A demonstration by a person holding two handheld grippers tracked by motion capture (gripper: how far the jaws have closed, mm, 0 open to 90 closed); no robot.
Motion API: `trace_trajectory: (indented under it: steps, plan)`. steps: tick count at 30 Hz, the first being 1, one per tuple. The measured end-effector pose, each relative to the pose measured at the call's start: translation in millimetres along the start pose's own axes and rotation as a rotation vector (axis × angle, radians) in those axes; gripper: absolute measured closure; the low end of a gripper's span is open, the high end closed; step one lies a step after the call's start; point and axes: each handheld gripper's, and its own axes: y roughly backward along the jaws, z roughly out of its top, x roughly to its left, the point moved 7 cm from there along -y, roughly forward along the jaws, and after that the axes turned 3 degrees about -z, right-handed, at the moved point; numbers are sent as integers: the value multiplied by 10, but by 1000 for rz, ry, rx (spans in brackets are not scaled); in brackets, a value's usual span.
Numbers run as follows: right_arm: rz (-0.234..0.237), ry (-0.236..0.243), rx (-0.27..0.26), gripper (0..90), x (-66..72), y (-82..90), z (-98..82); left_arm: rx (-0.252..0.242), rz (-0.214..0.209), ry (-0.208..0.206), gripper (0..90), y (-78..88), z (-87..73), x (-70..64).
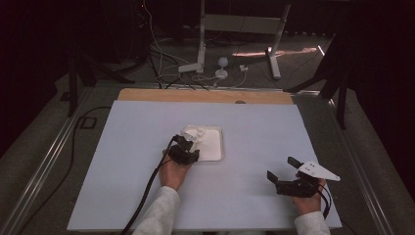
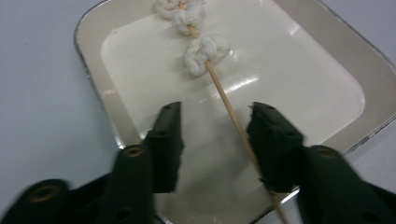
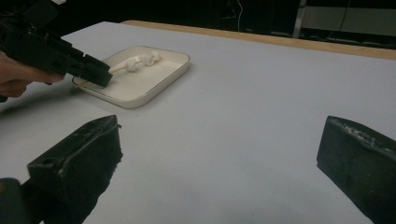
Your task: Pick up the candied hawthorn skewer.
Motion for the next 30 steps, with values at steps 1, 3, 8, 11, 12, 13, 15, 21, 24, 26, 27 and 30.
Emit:
trace_trajectory:
  steps: [1, 3, 8, 11, 12, 13, 15, 21, 24, 26, 27, 30]
  plan:
    - [0, 1, 0, 0, 2, -1, -1, 11, 4, 6, 691, 15, -6, 18]
    - [1, 2, 1, 0, 5, -4, -1, 17, 8, 15, 741, 22, -8, 26]
    - [2, 2, 2, 0, 4, -3, -3, 31, 13, 35, 859, 34, -13, 52]
    - [2, 2, 2, 0, 2, 1, -4, 36, 4, 43, 893, 39, -13, 58]
    - [2, 1, 1, 0, 3, 2, -3, 37, 1, 45, 895, 41, -15, 58]
    - [2, 1, 1, 0, 3, 4, -3, 38, 0, 46, 897, 42, -16, 58]
    - [3, 0, 1, 0, 6, 8, -2, 38, -8, 44, 899, 49, -18, 56]
    - [1, -1, -2, 0, -2, 19, 2, -2, -40, 39, 900, 125, 5, 41]
    - [1, 0, -3, 0, -6, 22, 3, -33, -58, 35, 900, 191, 28, 33]
    - [1, -1, -3, 0, -7, 19, 4, -52, -68, 29, 900, 241, 44, 34]
    - [2, -1, -3, 0, -6, 16, 4, -52, -68, 29, 900, 241, 44, 34]
    - [3, -3, -2, 0, -4, 2, 2, -86, -84, 28, 900, 341, 69, 45]
